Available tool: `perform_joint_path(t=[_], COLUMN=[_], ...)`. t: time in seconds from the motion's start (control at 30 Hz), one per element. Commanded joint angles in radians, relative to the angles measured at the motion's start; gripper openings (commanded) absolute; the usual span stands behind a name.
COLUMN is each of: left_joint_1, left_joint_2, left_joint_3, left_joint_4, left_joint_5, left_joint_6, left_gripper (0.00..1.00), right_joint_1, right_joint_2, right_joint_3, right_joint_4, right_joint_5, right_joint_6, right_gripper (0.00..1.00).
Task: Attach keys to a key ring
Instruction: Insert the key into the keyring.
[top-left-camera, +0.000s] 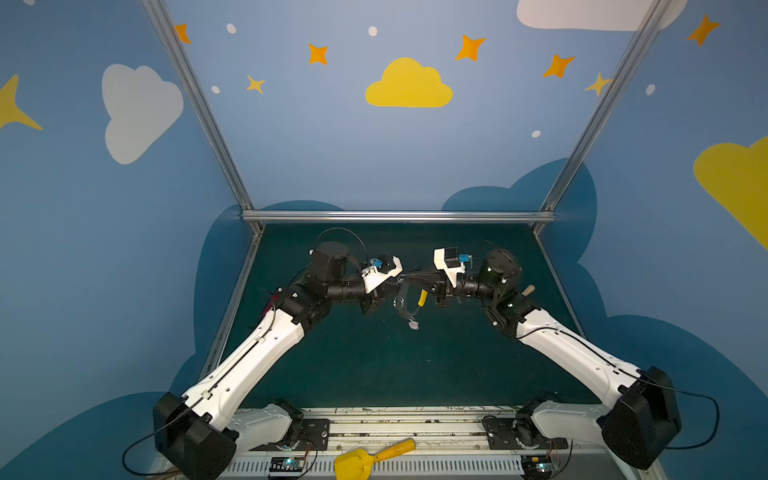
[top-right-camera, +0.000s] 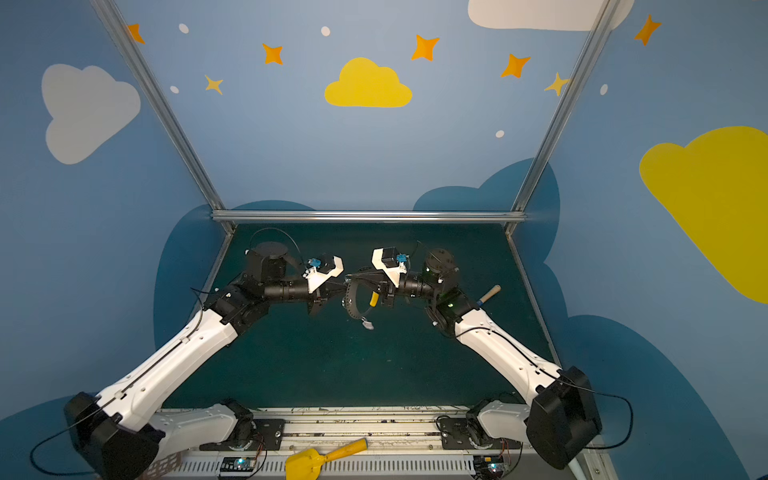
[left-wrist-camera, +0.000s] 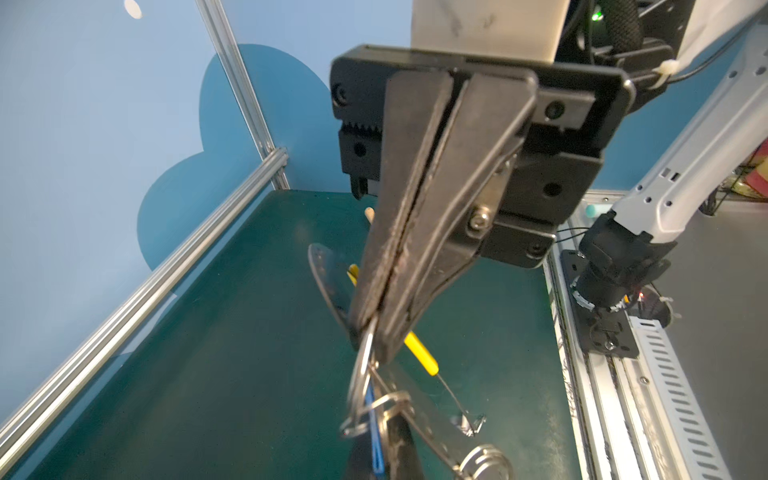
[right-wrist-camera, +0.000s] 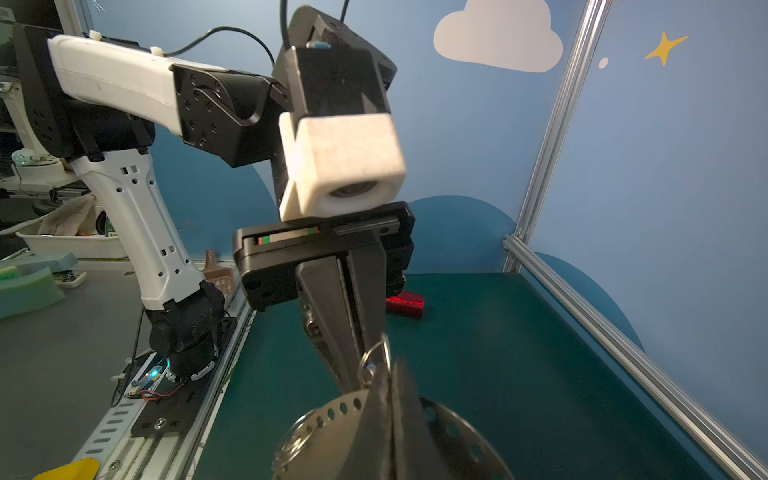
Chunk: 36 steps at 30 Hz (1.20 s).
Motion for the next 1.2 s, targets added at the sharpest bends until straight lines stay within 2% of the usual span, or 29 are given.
perform_joint_path(t=[0.0,0.93,1.07,1.17], left_joint_1=[-0.006,-0.007,-0.008,-0.007], left_joint_2=[0.022,0.130,0.134,0.120], left_joint_3=[0.054,0.180,0.187,0.182], left_joint_4=[-0.114,-0.245,-0.243,-0.248], left_joint_5=[0.098,0.214,0.210,0.165], left_joint_6=[0.063,0.111,0.114,0.121], left_gripper=[0.04,0.03,0.04,0.04], right_joint_1=[-0.003,-0.008,-0.010,-0.018], right_joint_2=[-0.019,-0.024,-0.031,-0.046], right_joint_3=[-0.016,-0.047,-0.052,-0.053], right_joint_4=[0.061,0.133,0.125,0.074], right_joint_5=[0.004,-0.032,-0.028,-0.012], right_joint_6=[0.028,0.082,0.075,0.043], right_gripper=[0.00,0.00,0.00,0.00])
